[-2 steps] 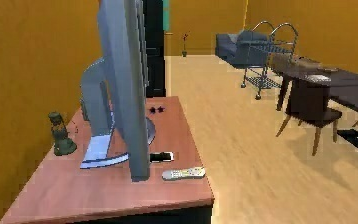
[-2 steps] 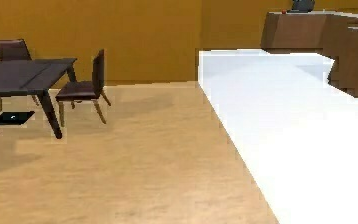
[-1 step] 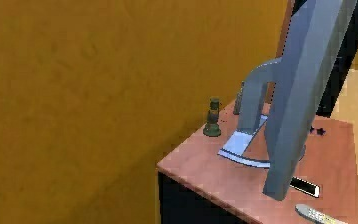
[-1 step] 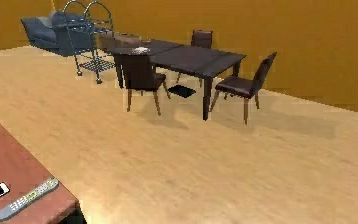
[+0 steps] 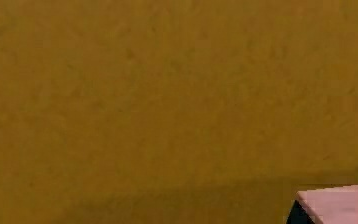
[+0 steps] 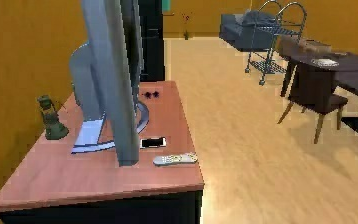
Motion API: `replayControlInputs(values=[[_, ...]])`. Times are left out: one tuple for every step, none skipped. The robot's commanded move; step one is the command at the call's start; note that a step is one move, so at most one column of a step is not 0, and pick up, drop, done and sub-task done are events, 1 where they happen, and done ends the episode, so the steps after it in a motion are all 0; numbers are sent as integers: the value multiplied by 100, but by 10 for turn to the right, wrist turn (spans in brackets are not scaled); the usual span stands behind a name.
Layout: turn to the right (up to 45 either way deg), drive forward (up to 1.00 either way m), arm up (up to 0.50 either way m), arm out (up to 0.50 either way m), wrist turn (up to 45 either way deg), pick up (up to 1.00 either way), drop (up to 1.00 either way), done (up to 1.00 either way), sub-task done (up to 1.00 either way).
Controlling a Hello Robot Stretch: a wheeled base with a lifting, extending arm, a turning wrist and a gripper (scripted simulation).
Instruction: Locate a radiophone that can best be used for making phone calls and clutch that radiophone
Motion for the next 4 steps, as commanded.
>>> replayControlInputs(values=[[450, 0, 0, 0, 0, 0, 0, 0, 0], [450, 0, 0, 0, 0, 0, 0, 0, 0], [330, 0, 0, 0, 0, 0, 0, 0, 0], [0, 60, 0, 0, 0, 0, 0, 0, 0]])
